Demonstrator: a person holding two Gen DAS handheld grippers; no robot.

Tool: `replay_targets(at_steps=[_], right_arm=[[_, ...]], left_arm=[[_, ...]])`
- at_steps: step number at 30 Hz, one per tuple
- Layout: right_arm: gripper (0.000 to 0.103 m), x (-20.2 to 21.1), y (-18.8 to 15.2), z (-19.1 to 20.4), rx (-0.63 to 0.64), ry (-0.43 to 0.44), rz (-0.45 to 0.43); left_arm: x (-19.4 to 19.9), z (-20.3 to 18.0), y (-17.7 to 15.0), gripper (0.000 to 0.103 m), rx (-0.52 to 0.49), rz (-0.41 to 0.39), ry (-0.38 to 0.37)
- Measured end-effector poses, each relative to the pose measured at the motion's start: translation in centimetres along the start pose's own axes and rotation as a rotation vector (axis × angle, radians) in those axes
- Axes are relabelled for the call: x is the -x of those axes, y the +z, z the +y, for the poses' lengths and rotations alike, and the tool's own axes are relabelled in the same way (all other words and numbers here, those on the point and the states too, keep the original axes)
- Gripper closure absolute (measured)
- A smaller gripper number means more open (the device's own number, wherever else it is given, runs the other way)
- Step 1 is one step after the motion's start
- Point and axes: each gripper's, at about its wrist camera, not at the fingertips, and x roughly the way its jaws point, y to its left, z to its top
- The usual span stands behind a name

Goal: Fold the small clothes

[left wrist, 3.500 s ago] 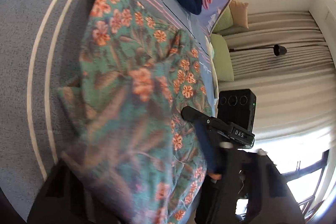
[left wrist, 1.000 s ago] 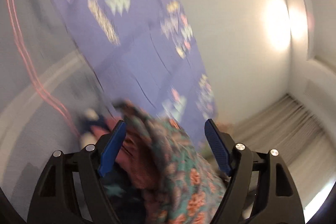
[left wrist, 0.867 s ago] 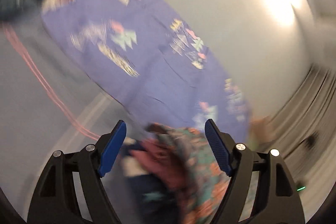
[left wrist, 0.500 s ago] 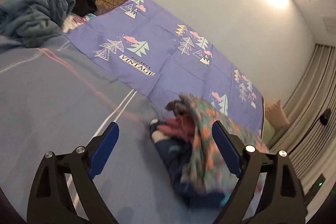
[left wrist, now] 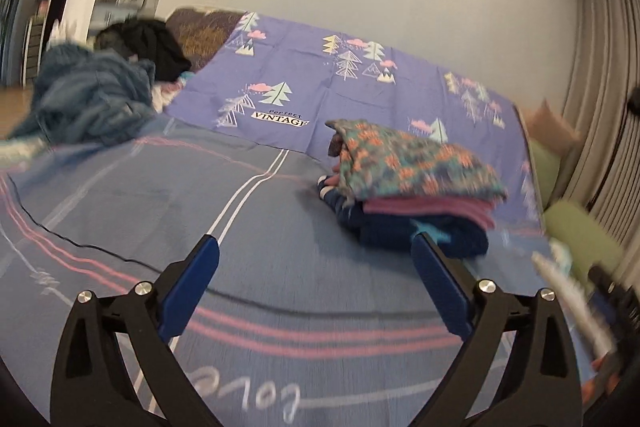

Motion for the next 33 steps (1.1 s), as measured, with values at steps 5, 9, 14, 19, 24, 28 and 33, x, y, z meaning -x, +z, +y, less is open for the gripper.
replay_targets(at_steps=[5, 9, 14, 19, 24, 28, 33], right_arm=[[0.002, -0.4, -0.2, 2.7, 0.109, 0.098, 0.039], [0.002, -1.8, -0.2, 3.5, 0.118, 0.167, 0.100], [0.002, -2.9, -0.9, 4.8, 0.161, 0.198, 0.164], [0.002, -3.1, -1.4, 5.9, 0.208, 0.211, 0.183], [0.002, -3.1, -1.5, 5.8, 0.203, 0.208, 0.196], [0.002, -3.4, -1.4, 5.6, 0.199, 0.202, 0.207], [0.002, -3.7, -1.5, 5.8, 0.213, 0.199, 0.217]], left_arm=[[1.5, -3.2, -0.8, 0.001, -0.165, -0.036, 0.008], [0.8, -4.2, -1.0, 0.001, -0.221, 0.000, -0.004], [1.2, -5.1, -1.3, 0.001, -0.255, -0.001, -0.003], [1.4, -5.5, -1.4, 0.001, -0.273, -0.012, 0.004], [1.2, -4.9, -1.1, 0.001, -0.244, -0.001, 0.015], [1.0, -4.8, -1.1, 0.001, -0.237, 0.005, 0.021], [0.9, -5.1, -1.1, 0.001, -0.252, 0.005, 0.031]])
